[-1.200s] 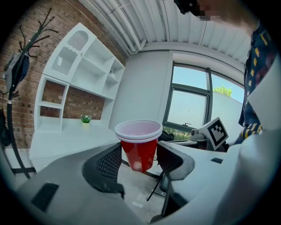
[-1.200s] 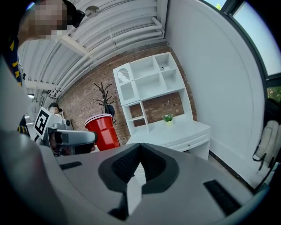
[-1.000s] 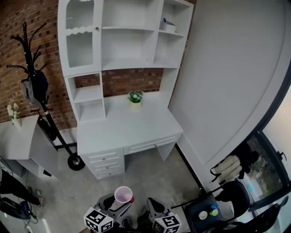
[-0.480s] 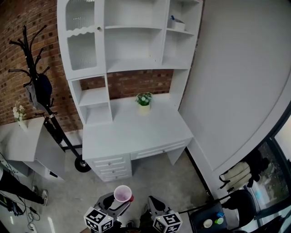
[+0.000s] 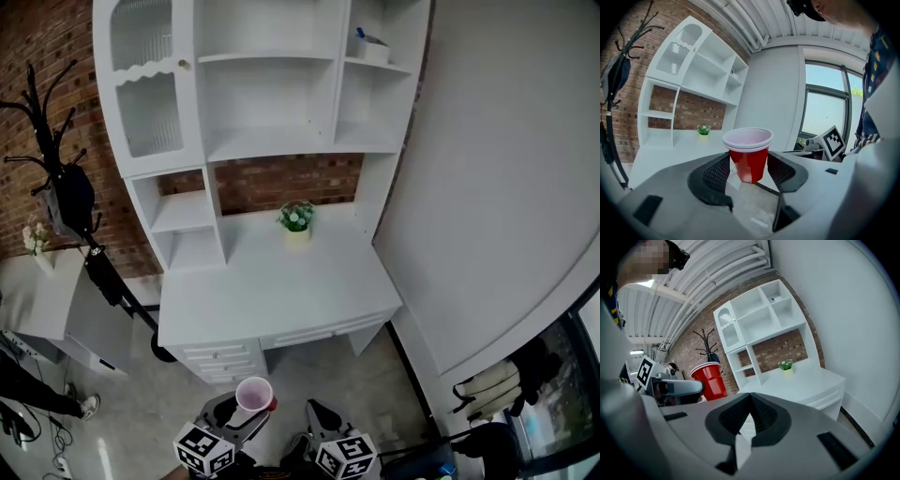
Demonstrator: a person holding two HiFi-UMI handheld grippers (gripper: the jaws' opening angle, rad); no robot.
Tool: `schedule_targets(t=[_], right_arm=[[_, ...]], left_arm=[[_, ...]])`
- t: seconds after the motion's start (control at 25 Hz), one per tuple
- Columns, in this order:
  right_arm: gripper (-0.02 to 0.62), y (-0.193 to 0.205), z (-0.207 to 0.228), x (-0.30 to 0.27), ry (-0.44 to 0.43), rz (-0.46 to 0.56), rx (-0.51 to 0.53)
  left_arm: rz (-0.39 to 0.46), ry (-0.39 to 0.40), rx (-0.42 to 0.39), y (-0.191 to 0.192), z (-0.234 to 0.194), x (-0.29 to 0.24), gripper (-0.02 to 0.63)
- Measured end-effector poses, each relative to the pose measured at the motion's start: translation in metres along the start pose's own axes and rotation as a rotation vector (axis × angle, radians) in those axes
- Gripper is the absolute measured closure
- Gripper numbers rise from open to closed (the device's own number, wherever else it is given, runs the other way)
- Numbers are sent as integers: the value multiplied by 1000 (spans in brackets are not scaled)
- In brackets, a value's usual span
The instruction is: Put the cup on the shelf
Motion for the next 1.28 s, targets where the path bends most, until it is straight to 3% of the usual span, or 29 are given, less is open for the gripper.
schedule_targets(t=[0.44,0.76,1.04,1.28], right_arm=[[601,-44,71,-35,-45,6,23],[602,-45,92,-50,-72,-28,1],[601,-42,103,-84,-77,-55,-18],[602,-67,120,-131,-28,-37,-9]], left_arm=[[27,-60,-26,-37,-12,-74,354],[14,-114,-7,-40,-26,-90,354],[-9,-144,9,-42,-62,-101,354],[12,-141,-17,-72,-116,-125,353]])
Point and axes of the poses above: the fingertips, and each gripper's own axes: x backward along the fingers, z to its right, y out of its underside, the point moved 3 cm from there along x, backward along the fingers, and after that the axes turned 5 degrees about y, right-handed, at the moved point
